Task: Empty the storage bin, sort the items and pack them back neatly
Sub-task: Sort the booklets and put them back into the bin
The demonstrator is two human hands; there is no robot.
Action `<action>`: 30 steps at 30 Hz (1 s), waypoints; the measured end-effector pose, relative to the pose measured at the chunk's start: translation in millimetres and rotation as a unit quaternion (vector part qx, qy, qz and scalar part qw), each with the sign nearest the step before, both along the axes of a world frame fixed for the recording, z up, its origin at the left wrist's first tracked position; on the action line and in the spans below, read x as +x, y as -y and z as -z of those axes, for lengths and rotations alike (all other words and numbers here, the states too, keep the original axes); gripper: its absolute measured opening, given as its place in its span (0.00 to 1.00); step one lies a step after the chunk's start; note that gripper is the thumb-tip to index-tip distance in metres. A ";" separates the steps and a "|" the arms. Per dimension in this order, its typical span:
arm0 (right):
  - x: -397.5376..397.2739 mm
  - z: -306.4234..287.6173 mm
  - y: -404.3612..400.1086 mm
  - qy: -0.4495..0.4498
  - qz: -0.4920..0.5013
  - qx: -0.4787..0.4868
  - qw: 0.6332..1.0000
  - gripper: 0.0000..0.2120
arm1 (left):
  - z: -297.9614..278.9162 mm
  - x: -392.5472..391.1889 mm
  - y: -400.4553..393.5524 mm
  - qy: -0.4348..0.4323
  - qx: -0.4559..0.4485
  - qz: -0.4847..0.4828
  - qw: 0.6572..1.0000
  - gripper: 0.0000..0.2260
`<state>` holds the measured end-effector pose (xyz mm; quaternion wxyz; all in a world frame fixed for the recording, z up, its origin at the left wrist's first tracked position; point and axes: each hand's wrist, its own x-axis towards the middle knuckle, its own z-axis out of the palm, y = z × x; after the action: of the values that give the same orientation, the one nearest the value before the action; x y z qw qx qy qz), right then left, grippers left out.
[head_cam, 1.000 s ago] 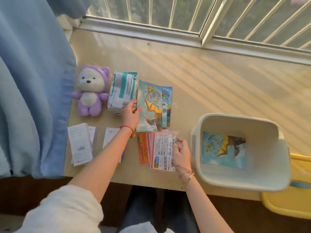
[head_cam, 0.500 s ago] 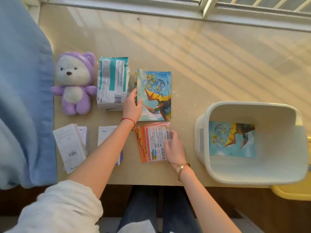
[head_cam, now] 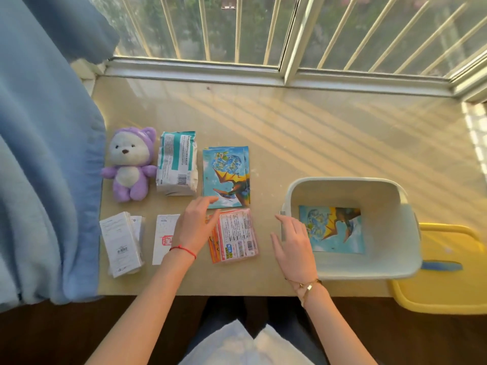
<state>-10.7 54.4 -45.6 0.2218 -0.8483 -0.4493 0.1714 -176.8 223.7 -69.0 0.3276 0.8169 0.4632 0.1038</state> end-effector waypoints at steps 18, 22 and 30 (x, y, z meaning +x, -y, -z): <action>238.4 30.2 122.8 -0.038 -0.051 -0.120 0.991 0.23 | -19.9 168.8 175.1 -0.003 0.017 -0.043 0.999 0.12; 266.1 59.1 107.9 -0.039 -0.101 -0.160 0.981 0.22 | -3.1 193.1 195.3 -0.033 0.009 -0.060 0.998 0.12; 268.6 119.1 65.6 -0.031 -0.168 -0.233 0.957 0.24 | 20.4 212.4 205.1 -0.066 0.010 -0.093 0.993 0.11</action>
<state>257.9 -11.2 -164.7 0.0005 -0.7831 -0.5257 0.3324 35.6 18.6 -89.4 0.2769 0.7784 0.5570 0.0847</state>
